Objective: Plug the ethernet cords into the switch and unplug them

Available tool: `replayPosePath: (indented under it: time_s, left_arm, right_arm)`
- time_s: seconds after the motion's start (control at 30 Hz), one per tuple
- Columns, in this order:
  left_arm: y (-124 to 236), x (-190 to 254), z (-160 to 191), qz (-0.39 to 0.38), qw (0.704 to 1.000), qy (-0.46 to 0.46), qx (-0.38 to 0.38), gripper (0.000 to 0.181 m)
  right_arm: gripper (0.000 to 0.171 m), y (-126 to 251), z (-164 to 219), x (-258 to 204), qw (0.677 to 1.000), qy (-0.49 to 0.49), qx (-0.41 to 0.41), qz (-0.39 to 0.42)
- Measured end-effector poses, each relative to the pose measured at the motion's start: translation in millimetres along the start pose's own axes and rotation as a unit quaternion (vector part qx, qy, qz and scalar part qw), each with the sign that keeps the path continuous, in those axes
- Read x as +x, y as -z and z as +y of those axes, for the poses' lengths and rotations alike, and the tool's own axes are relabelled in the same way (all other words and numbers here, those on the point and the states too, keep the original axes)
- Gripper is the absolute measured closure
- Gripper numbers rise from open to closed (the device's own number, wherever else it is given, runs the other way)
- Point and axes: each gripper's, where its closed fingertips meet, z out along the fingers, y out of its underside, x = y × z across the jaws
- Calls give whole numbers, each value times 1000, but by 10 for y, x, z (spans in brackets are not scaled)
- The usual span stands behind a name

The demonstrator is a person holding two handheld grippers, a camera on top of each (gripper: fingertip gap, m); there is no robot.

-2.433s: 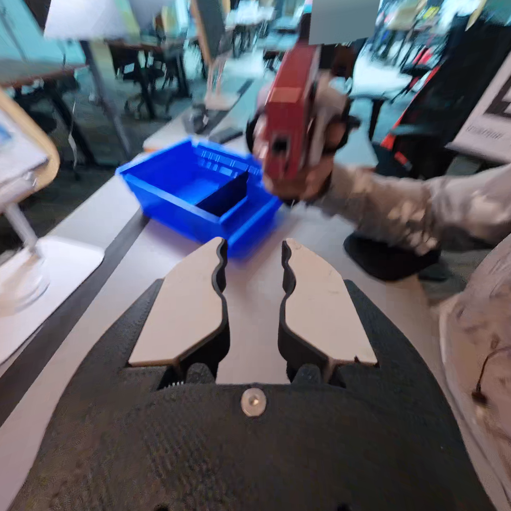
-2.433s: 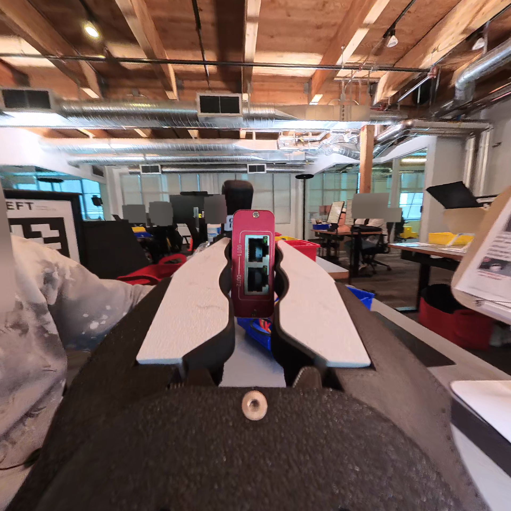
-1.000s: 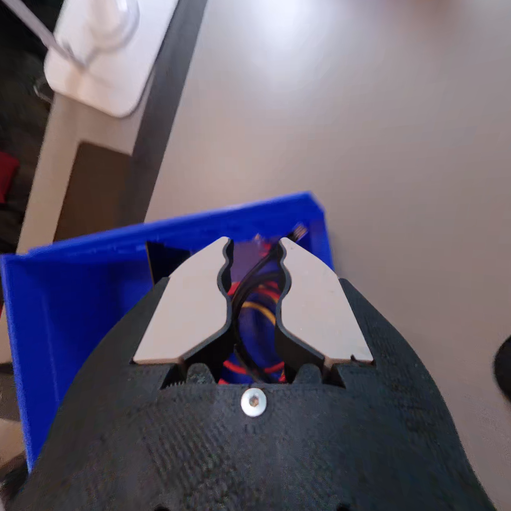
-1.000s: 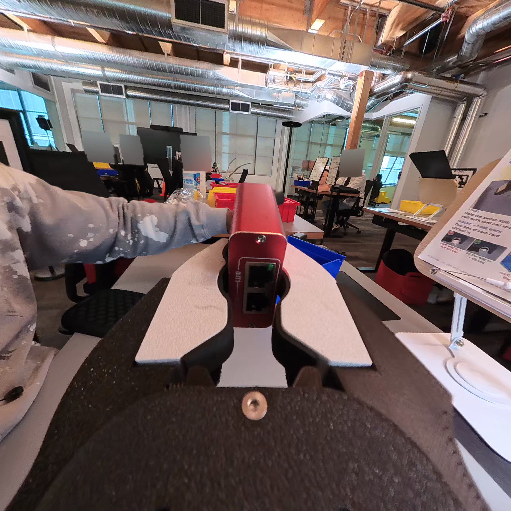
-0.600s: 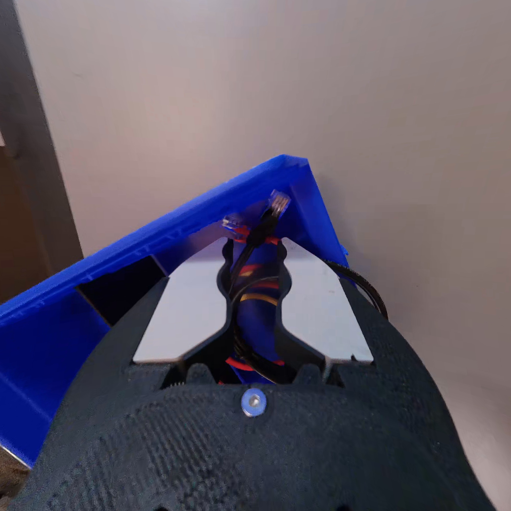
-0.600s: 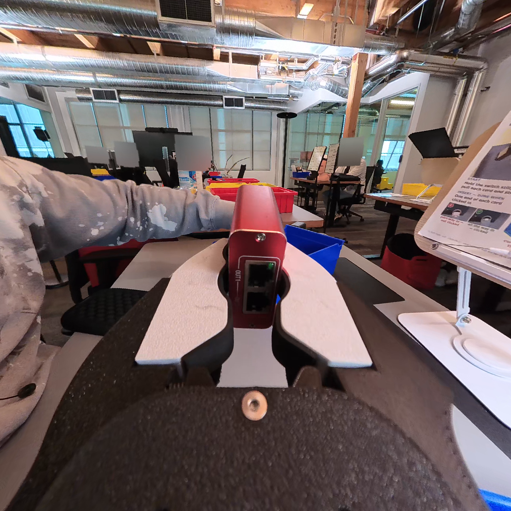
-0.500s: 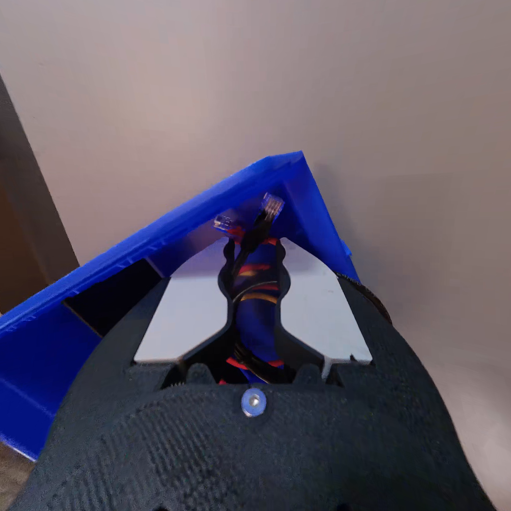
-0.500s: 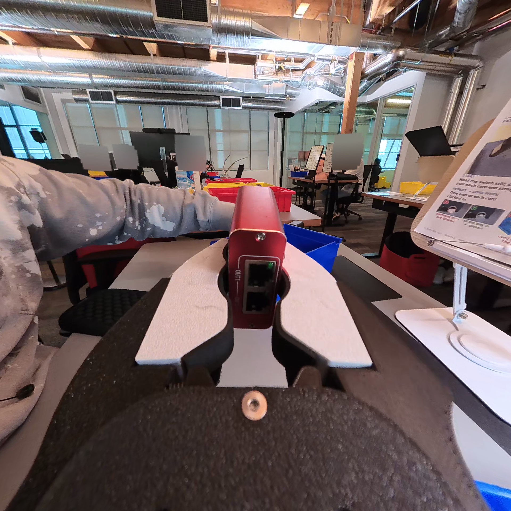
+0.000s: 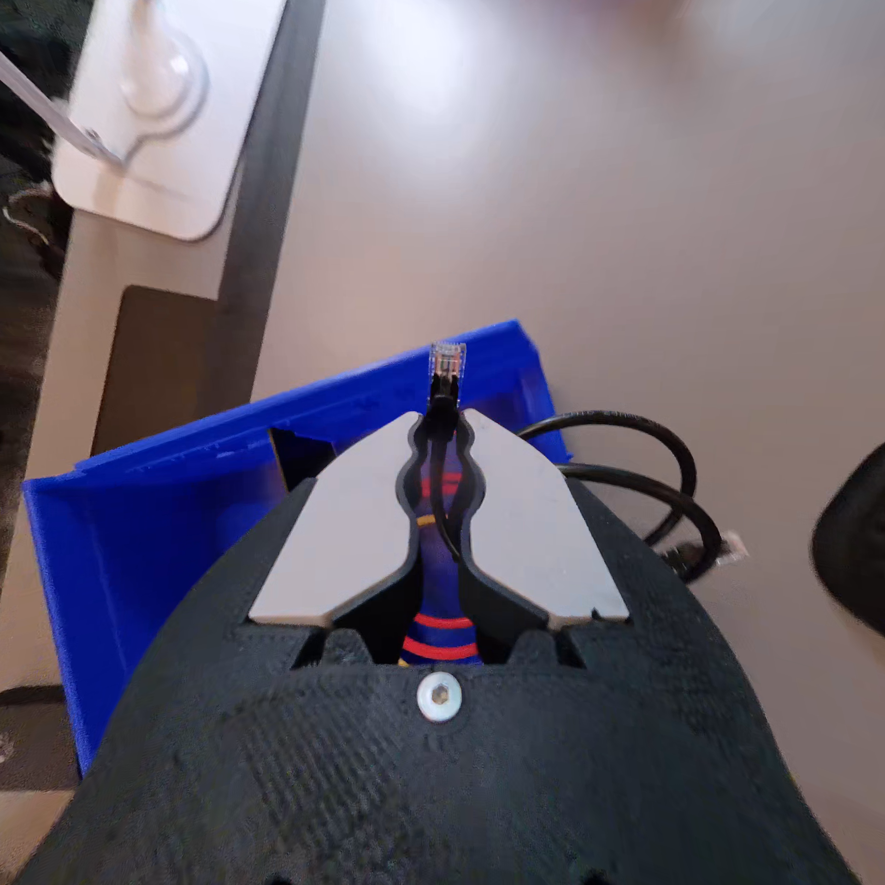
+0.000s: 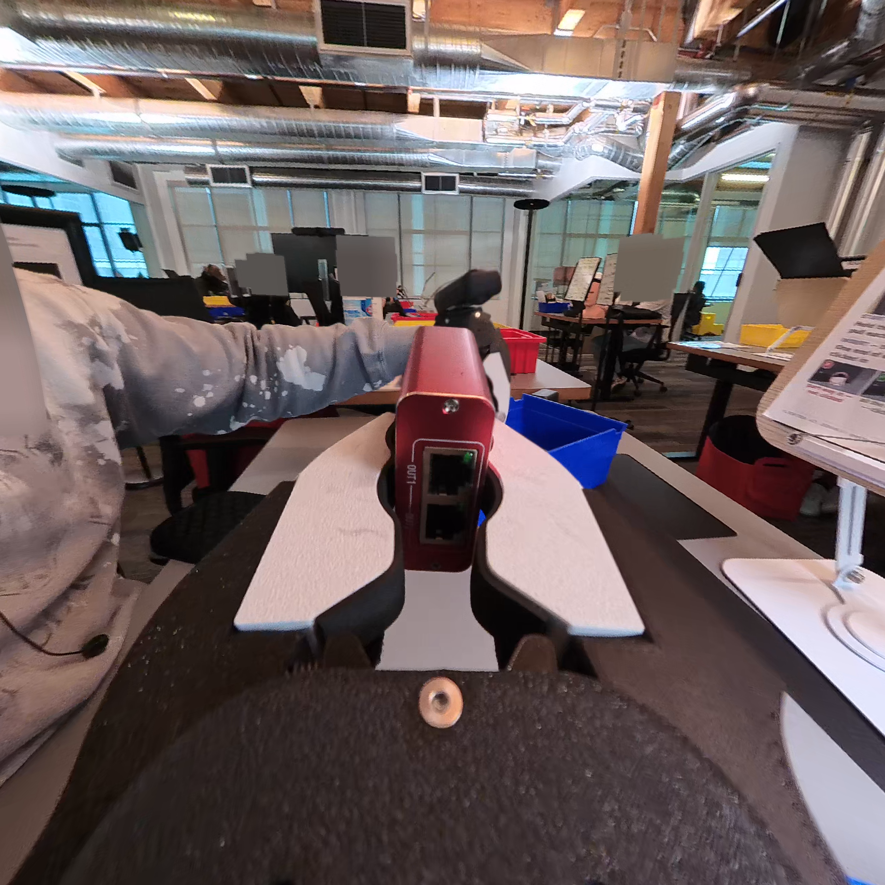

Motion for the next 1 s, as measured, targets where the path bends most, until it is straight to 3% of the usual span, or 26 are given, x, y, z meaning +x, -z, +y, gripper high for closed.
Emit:
replayPosePath:
  time_s: [0.2,0.33,0.47,0.57,0.8,1.0]
  left_arm:
    - [421,196,-506,28,991,14,130,170]
    - [549,527,-880,87,970,12,226,169]
    - [419,1119,-1263,208,928,8,310,169]
    - [182,1624,-1476,324,880,17,348,170]
    - [-287,2616,-1657,548,776,39,309,170]
    - [-426,2860,-1802,615,738,119,252,170]
  right_arm:
    - [142,-44,-66,-109,1000,4,5,-17]
    - [143,-76,-106,-205,999,14,0,-32]
    - [143,-122,-45,-341,997,27,-35,-61]
    - [143,-133,76,-491,991,38,-90,-96]
    - [143,27,386,-972,948,5,-230,-218]
    - [144,137,571,-1189,912,-31,-301,-278]
